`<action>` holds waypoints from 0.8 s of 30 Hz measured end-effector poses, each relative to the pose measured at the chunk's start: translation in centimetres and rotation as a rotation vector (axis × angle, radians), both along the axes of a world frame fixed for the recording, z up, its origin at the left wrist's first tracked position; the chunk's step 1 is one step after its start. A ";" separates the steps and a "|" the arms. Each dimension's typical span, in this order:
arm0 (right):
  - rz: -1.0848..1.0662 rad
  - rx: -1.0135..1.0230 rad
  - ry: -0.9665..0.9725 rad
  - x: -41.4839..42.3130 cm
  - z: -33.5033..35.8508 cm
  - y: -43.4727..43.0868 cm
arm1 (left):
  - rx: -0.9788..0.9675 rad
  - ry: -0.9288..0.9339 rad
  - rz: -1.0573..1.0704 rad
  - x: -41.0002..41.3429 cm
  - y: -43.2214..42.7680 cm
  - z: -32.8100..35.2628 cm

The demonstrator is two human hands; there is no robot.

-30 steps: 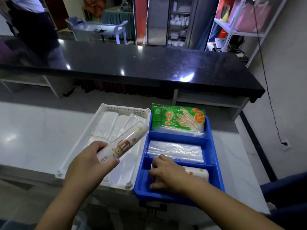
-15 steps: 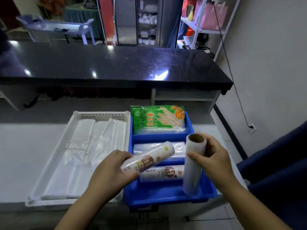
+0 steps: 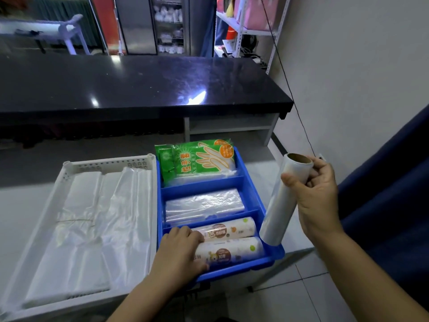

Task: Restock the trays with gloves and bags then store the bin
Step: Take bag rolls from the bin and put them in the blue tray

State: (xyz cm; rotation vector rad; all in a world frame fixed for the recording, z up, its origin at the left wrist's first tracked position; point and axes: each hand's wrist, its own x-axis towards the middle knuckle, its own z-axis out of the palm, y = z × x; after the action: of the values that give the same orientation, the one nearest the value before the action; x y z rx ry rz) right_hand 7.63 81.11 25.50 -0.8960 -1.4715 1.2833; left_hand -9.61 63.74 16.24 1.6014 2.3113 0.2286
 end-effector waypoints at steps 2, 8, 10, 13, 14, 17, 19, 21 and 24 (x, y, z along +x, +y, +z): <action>0.015 0.009 -0.034 -0.3 0.0 -0.2 | 0.001 -0.002 0.040 0.0 0.0 0.2; 0.133 0.066 -0.110 -1.8 0.2 -1.2 | -0.027 0.077 0.043 -0.4 0.3 0.3; 0.183 0.079 -0.131 -2.6 0.2 -1.6 | -0.017 0.045 0.023 -0.6 0.2 0.3; 0.246 0.123 -0.166 -3.7 0.6 -2.1 | -0.024 0.014 -0.040 -1.1 0.0 0.3; 0.262 0.141 -0.181 -4.1 0.6 -2.3 | -0.020 0.006 -0.049 -1.2 -0.1 0.3; 0.316 0.183 -0.253 -5.0 0.4 -2.6 | 0.064 -0.074 0.003 -1.8 -0.6 0.8; 0.379 0.246 -0.367 -5.6 -0.3 -2.9 | 0.169 -0.092 0.090 -2.9 -1.4 1.6; 0.483 0.359 -0.538 -6.5 -1.5 -3.6 | 0.261 -0.062 0.192 -4.3 -2.4 2.3; 0.656 0.687 -0.829 -7.8 -4.2 -5.8 | 0.297 -0.034 0.341 -5.7 -3.8 3.2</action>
State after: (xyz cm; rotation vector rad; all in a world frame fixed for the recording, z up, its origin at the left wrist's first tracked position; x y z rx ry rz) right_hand -0.21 75.31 21.25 -0.4759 -2.8019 0.6908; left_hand -15.27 59.98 19.39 1.2962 2.6082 0.7013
